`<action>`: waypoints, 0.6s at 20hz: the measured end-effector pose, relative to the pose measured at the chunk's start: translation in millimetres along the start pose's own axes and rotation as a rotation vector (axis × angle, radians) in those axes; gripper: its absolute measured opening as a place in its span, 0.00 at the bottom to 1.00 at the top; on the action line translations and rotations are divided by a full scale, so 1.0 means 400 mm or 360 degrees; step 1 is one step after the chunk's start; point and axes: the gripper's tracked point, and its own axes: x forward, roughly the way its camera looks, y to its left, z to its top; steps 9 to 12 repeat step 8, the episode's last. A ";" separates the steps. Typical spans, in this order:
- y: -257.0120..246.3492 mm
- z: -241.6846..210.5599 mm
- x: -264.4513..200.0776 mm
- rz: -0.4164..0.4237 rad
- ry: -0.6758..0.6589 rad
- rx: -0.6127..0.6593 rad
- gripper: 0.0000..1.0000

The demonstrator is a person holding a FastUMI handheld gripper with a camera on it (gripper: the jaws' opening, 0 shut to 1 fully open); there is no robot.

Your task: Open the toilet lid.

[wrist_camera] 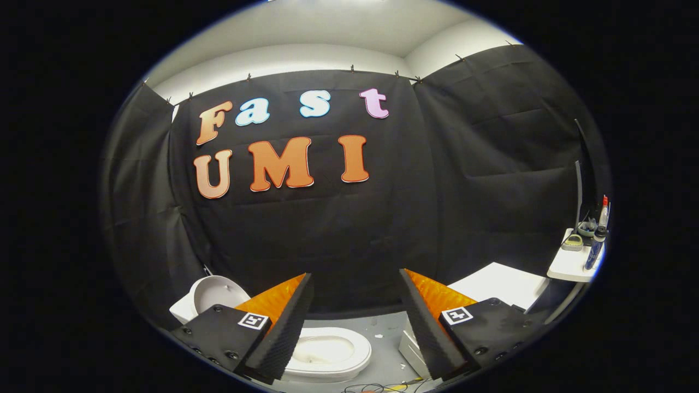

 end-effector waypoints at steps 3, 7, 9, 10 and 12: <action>-0.006 0.005 0.000 -0.0005 -0.0003 0.0003 0.99; -0.013 0.008 -0.004 -0.0006 -0.0006 0.0006 0.99; -0.014 0.008 -0.005 -0.0007 -0.0008 0.0005 0.99; -0.014 0.008 -0.005 -0.0007 -0.0008 0.0005 0.99; -0.014 0.008 -0.005 -0.0007 -0.0008 0.0005 0.99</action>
